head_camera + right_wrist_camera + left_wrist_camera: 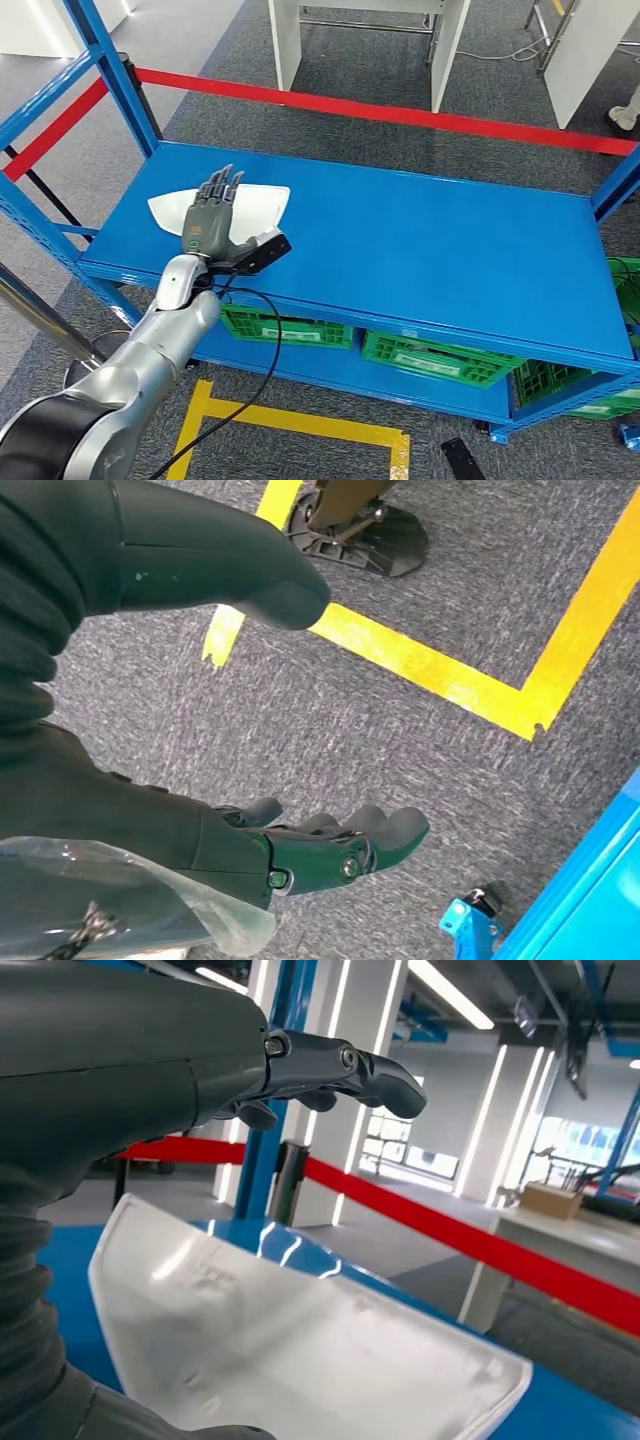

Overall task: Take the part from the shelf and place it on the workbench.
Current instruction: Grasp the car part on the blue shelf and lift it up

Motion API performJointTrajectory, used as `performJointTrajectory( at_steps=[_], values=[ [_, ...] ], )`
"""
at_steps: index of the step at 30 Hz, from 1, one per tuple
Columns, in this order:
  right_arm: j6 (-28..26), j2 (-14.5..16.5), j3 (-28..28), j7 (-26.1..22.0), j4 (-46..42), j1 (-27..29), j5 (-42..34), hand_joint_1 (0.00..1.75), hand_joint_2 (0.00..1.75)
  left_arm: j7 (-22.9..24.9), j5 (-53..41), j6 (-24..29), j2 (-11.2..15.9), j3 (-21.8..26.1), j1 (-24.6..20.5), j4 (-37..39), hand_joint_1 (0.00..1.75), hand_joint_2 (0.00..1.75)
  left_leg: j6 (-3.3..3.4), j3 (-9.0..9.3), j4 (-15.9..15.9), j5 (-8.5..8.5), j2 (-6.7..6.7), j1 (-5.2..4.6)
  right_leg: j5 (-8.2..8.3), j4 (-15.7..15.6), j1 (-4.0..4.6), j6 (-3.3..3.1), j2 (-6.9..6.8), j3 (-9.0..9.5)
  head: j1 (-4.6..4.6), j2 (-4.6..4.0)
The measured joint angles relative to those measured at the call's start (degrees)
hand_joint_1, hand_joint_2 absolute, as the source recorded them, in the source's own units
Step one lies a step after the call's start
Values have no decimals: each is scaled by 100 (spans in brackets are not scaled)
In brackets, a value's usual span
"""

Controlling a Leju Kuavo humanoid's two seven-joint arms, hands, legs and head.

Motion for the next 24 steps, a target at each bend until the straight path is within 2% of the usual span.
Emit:
performJointTrajectory(
  at_steps=[10,24],
  values=[
    [14,0,40,28,2,-20,1,0,175,372,60,-185,-27,-377,-138,744,0,175,0,-1,1,0,0,0,0,0,0,0,1,0,1,0],
    [16,0,40,30,2,-27,6,0,175,436,6,-338,-68,-422,-179,983,0,175,0,0,1,0,1,0,0,0,0,0,1,0,0,0]
  ],
)
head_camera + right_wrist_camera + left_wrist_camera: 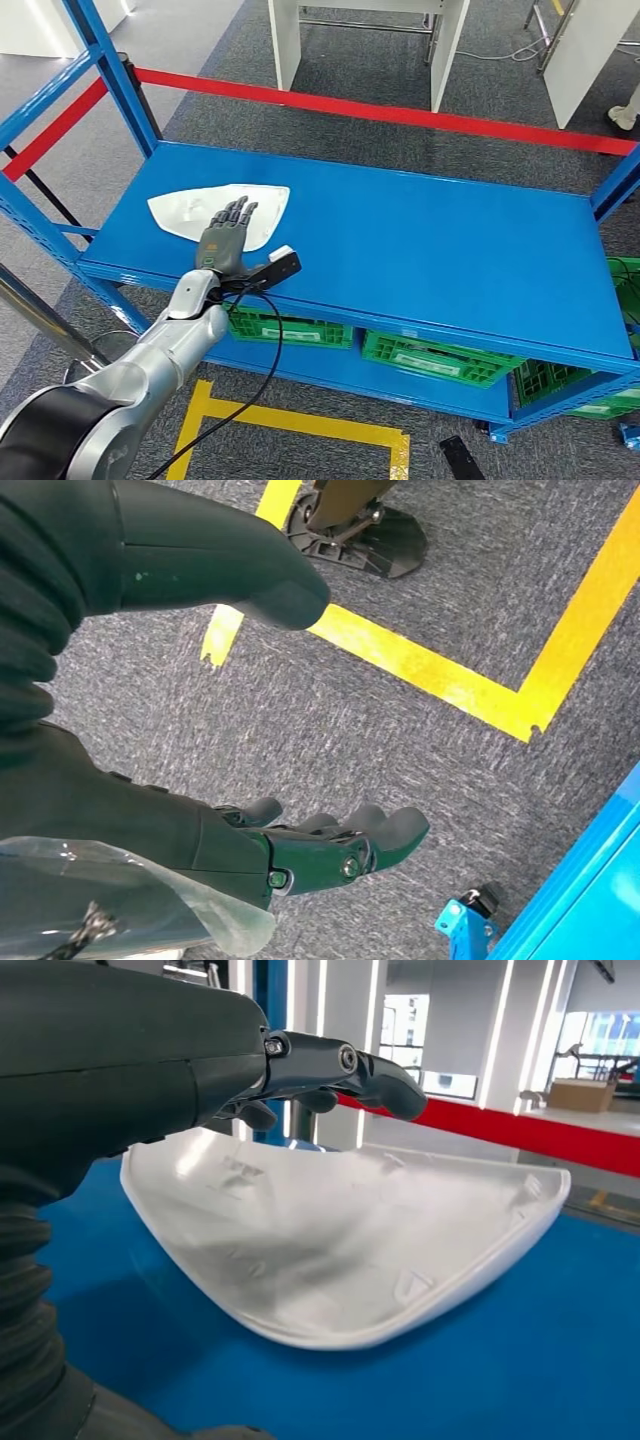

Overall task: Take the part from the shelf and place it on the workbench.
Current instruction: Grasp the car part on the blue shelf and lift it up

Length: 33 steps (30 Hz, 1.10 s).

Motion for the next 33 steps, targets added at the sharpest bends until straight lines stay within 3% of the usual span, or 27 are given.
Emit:
performJointTrajectory(
  at_steps=[25,26,29,30,33],
  values=[
    [31,12,0,-2,0,23,45,0,175,589,-317,-499,-41,-134,-18,93,1,175,0,4,0,1,0,0,1,0,0,0,-1,5,1,0],
    [34,13,0,-2,0,23,49,0,175,631,-342,-502,-40,-142,-24,93,17,175,0,4,0,1,0,0,1,0,0,0,-1,5,1,0],
    [37,16,0,-2,0,25,56,0,175,796,-434,-519,-39,-177,-37,93,144,175,0,5,0,1,0,0,1,0,0,0,-1,6,1,0],
    [37,19,0,-2,0,25,57,0,175,849,-465,-535,-40,-197,-37,95,171,175,0,5,0,1,0,0,1,0,0,0,-1,6,1,0],
    [37,29,0,-11,0,26,63,0,175,935,-535,-620,-42,-240,-35,112,175,175,0,4,0,1,0,0,1,0,0,0,0,5,1,0]
  ],
)
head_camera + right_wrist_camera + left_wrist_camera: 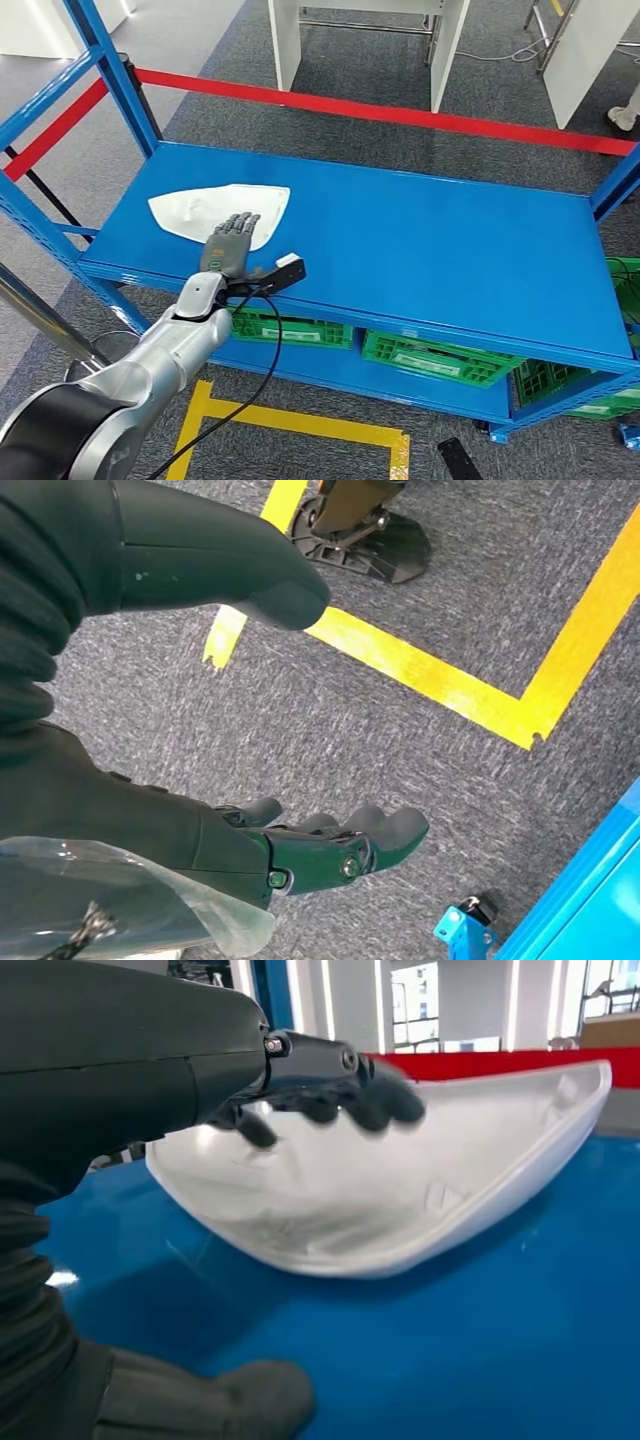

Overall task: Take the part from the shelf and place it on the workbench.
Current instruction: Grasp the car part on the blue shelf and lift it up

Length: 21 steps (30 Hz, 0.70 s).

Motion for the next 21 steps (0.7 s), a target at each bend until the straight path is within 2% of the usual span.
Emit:
performJointTrajectory(
  at_steps=[8,21],
  values=[
    [-1,6,0,-45,0,-8,10,0,175,31,-66,-160,-8,-81,11,75,175,175,0,-4,0,0,0,0,0,0,0,0,0,-2,-1,1],
    [-10,15,0,-143,0,-46,13,0,175,-188,66,79,-55,-91,160,84,175,175,0,-3,0,0,-1,0,0,0,0,0,-2,-2,-1,0]
  ],
)
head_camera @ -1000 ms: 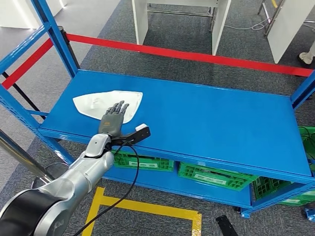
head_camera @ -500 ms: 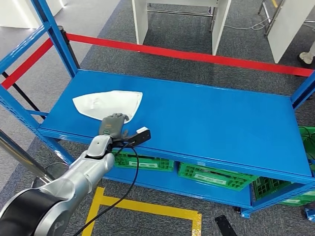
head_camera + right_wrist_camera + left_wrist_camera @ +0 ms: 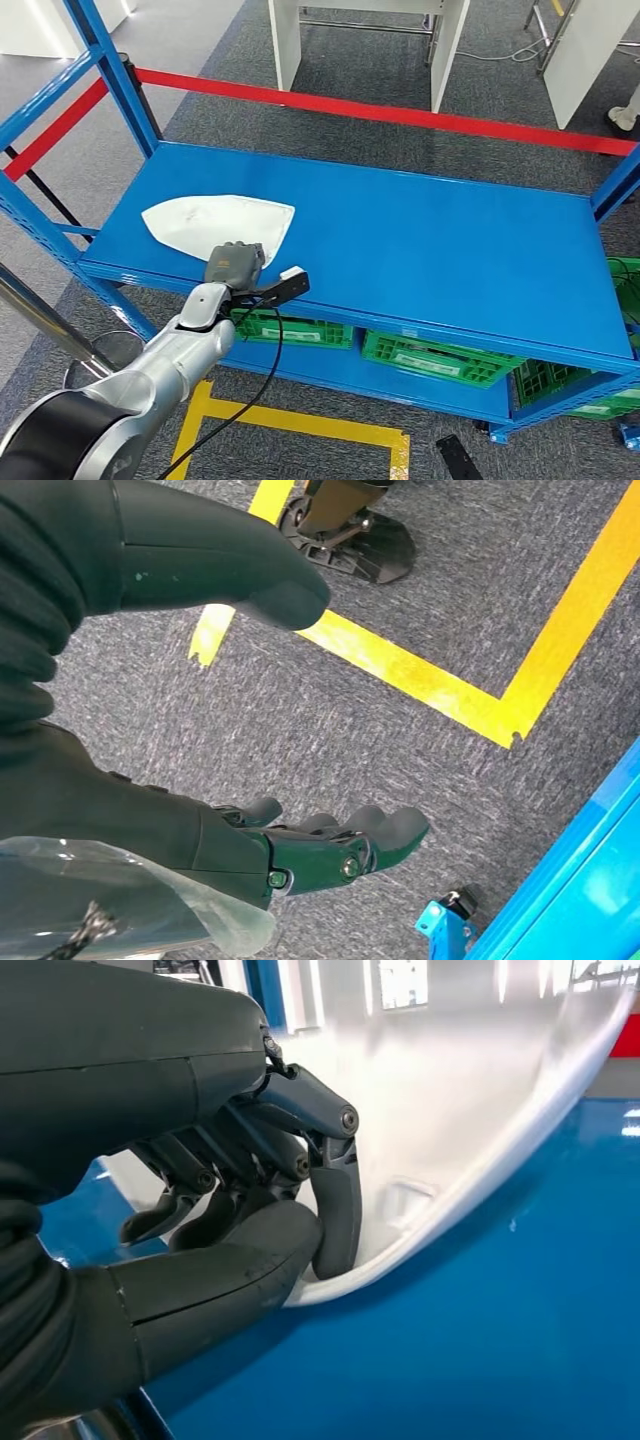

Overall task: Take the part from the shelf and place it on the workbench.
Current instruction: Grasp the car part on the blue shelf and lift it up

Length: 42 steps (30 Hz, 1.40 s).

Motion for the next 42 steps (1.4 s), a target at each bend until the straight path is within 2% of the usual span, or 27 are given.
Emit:
performJointTrajectory(
  at_steps=[13,15,16,19,20,30,42],
  values=[
    [-1,0,0,0,0,-18,17,0,175,-232,136,71,2,10,34,0,175,175,0,0,0,0,0,0,0,0,0,0,0,0,1,0],
    [-1,0,0,1,0,-18,17,0,175,-349,178,61,1,15,35,0,170,175,0,0,0,0,0,0,0,0,0,0,0,0,1,0],
    [-1,0,0,1,0,-18,17,0,175,-418,206,52,-1,19,35,0,143,175,0,0,0,0,0,0,0,0,0,0,0,0,0,0],
    [-1,0,0,3,0,-17,17,0,175,-641,293,55,-22,47,34,0,19,175,0,0,1,0,0,0,0,0,0,0,0,0,1,0],
    [-1,0,-1,5,0,-16,17,0,175,-713,322,99,-34,64,32,0,2,175,0,0,1,0,0,0,0,0,0,0,0,0,1,0],
    [-11,0,-4,48,0,8,28,0,175,-1184,589,825,-131,237,-17,-51,0,175,0,0,2,0,0,0,0,0,0,0,1,-2,1,0],
    [-13,0,-6,99,0,53,80,0,175,-1710,774,886,-223,797,-266,-588,0,175,0,-1,2,0,0,0,0,0,0,0,1,-2,1,0]
  ],
)
